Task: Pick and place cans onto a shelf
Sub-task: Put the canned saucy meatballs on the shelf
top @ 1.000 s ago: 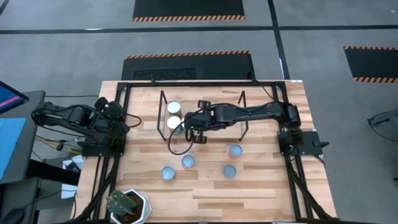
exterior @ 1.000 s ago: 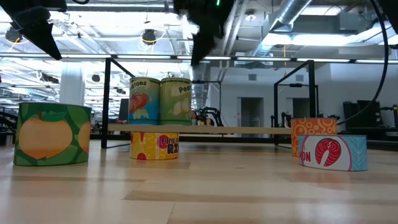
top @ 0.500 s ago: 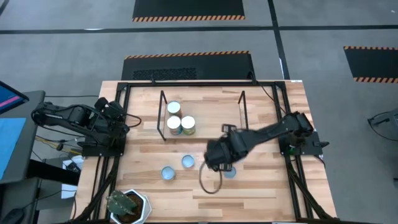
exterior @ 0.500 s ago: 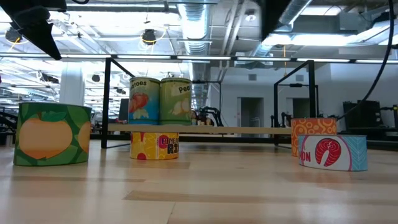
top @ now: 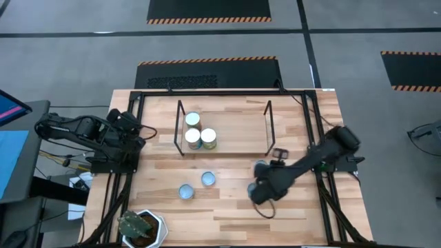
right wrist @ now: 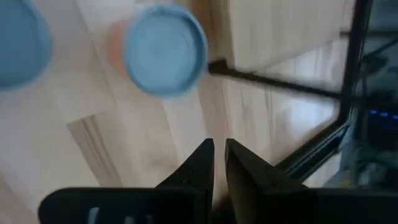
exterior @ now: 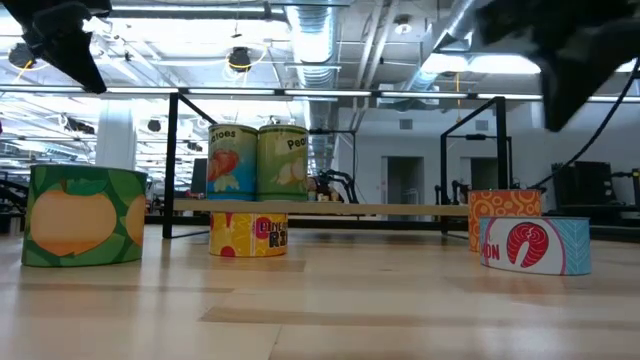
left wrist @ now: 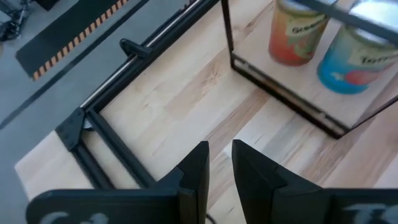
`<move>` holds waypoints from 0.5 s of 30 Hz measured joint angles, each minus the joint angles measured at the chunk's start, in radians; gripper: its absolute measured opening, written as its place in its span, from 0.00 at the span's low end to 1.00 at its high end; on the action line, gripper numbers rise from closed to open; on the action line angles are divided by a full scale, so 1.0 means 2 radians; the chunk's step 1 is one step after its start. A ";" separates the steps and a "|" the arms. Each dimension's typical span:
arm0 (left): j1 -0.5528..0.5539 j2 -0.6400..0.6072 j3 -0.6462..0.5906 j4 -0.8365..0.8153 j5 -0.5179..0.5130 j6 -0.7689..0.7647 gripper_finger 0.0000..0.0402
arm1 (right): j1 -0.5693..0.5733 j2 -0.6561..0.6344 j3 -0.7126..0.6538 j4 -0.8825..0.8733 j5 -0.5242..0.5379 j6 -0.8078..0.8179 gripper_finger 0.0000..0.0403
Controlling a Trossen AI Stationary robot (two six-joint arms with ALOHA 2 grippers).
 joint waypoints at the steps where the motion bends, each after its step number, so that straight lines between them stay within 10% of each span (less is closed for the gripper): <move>1: 0.000 0.000 0.000 0.004 0.000 -0.001 0.15 | 0.013 -0.021 -0.020 0.002 -0.001 0.026 0.16; 7: 0.000 0.000 0.000 0.033 0.001 -0.001 0.15 | 0.095 -0.158 -0.150 0.163 0.061 0.132 0.16; 15: 0.000 0.000 0.000 0.050 0.013 0.009 0.15 | 0.023 -0.242 -0.267 0.446 -0.057 -0.010 0.16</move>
